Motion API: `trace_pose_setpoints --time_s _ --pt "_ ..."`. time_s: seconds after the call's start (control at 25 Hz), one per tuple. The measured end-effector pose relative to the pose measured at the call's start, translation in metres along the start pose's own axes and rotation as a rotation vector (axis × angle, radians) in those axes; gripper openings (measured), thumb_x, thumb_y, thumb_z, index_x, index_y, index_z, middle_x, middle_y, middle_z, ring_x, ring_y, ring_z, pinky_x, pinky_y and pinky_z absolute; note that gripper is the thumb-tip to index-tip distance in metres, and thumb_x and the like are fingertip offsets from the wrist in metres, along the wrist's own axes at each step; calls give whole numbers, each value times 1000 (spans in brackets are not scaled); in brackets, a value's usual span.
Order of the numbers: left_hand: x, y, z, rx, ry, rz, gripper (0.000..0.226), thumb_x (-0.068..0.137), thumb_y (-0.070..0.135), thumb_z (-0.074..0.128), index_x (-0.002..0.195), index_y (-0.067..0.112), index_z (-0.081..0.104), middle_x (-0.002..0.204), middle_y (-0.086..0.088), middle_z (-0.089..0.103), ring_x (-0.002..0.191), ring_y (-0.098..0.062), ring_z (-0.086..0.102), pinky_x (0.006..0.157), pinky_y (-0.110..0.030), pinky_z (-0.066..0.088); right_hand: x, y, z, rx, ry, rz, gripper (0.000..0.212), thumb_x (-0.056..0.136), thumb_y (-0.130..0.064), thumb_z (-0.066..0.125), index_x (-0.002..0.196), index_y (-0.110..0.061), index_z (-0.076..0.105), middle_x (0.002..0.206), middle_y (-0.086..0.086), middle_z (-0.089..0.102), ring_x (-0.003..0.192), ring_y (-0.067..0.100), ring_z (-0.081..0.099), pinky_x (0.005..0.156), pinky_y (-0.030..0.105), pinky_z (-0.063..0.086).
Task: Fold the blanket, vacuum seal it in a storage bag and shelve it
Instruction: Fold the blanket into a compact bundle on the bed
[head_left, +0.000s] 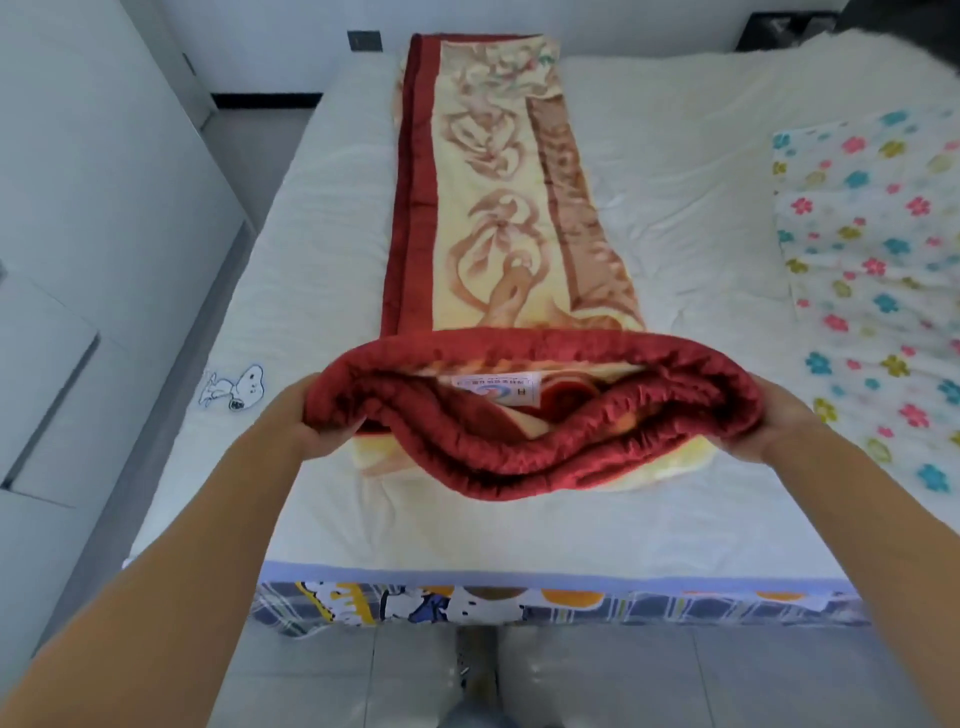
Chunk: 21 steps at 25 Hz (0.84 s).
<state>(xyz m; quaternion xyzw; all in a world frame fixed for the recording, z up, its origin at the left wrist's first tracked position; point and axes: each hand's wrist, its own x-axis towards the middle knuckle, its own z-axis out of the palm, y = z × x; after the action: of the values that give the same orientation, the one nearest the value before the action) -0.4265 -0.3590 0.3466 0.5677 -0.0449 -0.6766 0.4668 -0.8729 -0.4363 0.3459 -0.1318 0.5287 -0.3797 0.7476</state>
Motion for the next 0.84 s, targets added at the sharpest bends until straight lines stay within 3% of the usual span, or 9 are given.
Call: trace_pose_setpoints --time_s 0.08,0.16,0.28,0.4,0.52,0.64,0.72,0.76,0.84 --pt "37 26 15 -45 100 -13 23 99 12 39 106 -2 56 85 -14 66 85 -23 62 85 -33 55 34 -23 32 9 117 -16 21 81 -17 65 100 -8 61 74 13 73 60 26 71 47 38 57" --pt "78 51 22 -310 167 -15 23 99 15 43 111 0 56 85 -17 70 90 -27 62 69 -34 59 77 -46 53 9 144 -45 24 93 -20 48 109 -6 60 77 14 73 63 27 71 49 37 58" --pt "141 73 33 -378 161 122 32 100 25 43 127 9 50 125 -12 61 110 -22 58 89 -33 49 137 -71 74 -84 192 -189 47 95 -17 49 142 -10 41 99 16 68 80 25 69 67 37 58" --pt "197 47 38 325 220 349 78 87 45 62 149 23 20 133 -5 53 116 -18 54 100 -36 42 182 -54 72 -806 303 -429 85 88 -41 63 153 -17 13 143 16 42 126 25 47 105 40 37" --pt "236 13 14 1039 393 279 108 61 59 77 147 24 23 145 -10 41 132 -31 42 107 -51 36 210 -25 48 -1541 476 -265 112 68 -64 72 153 -30 7 158 7 16 143 29 24 113 52 18" --pt "249 9 8 915 515 183 79 71 42 80 131 5 45 125 -19 58 115 -36 55 97 -43 46 228 -30 39 -1402 577 -124 126 54 -69 77 151 -29 8 149 16 31 133 40 36 109 58 28" --pt "254 14 11 908 541 270 51 77 34 77 111 2 56 102 -14 64 98 -34 61 82 -38 48 244 -40 32 -1344 556 -123 137 29 -81 74 142 -17 30 132 19 52 119 41 51 99 53 42" --pt "253 18 15 906 548 319 43 80 31 74 106 2 56 95 -13 62 93 -33 61 78 -37 46 246 -46 34 -1350 507 -142 134 24 -82 72 135 -11 43 123 20 59 113 40 56 93 46 46" --pt "249 27 19 869 570 401 34 84 28 71 101 2 57 90 -12 61 88 -32 60 73 -34 42 240 -61 43 -1270 463 -236 93 54 -62 82 122 -4 58 115 21 65 107 38 60 85 37 45"
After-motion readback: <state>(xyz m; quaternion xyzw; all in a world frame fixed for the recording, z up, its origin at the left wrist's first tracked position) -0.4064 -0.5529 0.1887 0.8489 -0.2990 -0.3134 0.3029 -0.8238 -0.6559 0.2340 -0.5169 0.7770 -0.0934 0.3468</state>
